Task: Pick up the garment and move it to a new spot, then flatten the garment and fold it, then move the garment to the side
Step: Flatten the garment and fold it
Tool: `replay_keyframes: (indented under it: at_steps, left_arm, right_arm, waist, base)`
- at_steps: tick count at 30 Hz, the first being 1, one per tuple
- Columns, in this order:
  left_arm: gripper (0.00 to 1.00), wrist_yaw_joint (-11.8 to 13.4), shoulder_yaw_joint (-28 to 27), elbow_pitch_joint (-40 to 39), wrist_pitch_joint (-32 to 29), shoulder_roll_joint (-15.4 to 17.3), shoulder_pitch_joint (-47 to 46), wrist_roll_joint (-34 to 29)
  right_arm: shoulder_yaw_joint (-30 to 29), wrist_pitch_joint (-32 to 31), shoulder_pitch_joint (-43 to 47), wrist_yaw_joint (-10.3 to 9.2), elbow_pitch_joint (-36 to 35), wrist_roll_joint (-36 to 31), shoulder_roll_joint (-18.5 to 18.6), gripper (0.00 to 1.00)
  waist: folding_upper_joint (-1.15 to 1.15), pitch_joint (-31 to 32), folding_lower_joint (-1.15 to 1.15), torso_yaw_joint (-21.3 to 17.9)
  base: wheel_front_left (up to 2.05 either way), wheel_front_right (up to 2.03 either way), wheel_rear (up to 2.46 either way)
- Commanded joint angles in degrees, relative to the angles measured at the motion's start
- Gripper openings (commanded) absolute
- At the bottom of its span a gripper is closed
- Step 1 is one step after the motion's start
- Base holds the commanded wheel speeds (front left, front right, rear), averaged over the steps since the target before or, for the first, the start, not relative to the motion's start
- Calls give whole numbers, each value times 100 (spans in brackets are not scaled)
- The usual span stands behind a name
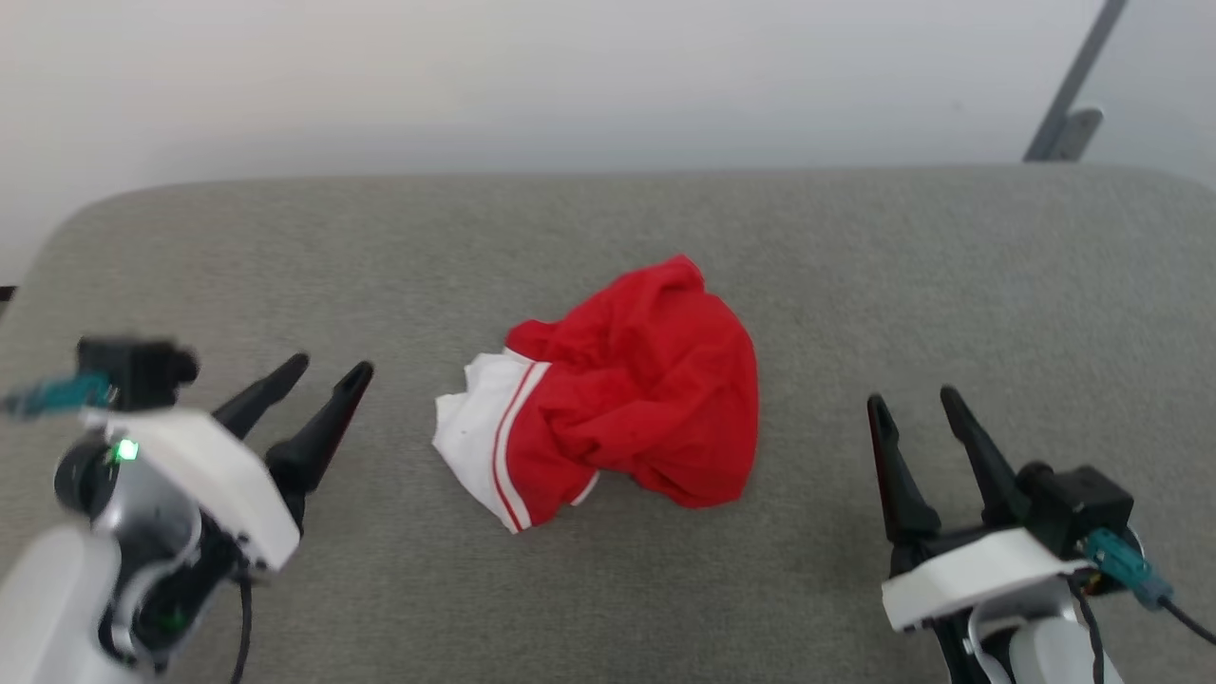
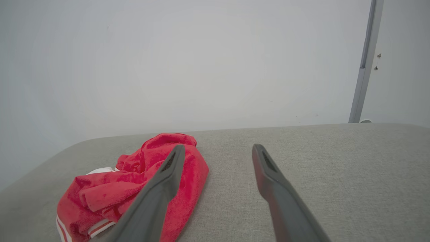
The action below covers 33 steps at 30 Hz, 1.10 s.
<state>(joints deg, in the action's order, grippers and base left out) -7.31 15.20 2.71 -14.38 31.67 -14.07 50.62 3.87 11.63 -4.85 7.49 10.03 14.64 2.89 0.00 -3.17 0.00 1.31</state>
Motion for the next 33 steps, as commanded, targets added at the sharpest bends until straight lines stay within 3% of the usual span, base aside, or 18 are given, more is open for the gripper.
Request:
replay_keyframes:
  at_steps: [1,12,23,33]
  left_arm:
    - [100,-13,112,83,-270,79,-279,8]
    - [100,89,676,1108,-1973,131,-1728,192]
    - [100,611,956,1667,-3251,-32,-2195,458]
    - [100,877,1180,1971,-3459,-12,-2303,186]
  right_arm:
    - [45,57,-132,0,-3,-14,2,100]
    - [263,238,-704,0,90,49,3,100]
    - [237,354,-931,0,188,111,2,100]
    - [283,358,-1119,0,158,125,1,100]
  waist:
    - [0,-178,0,-159]
    - [0,-730,0,-672]
    - [0,-1146,0,-944]
    - [0,-1360,0,-997]
  base:
    - [0,0,0]
    - [0,0,0]
    - [0,0,0]
    - [0,0,0]
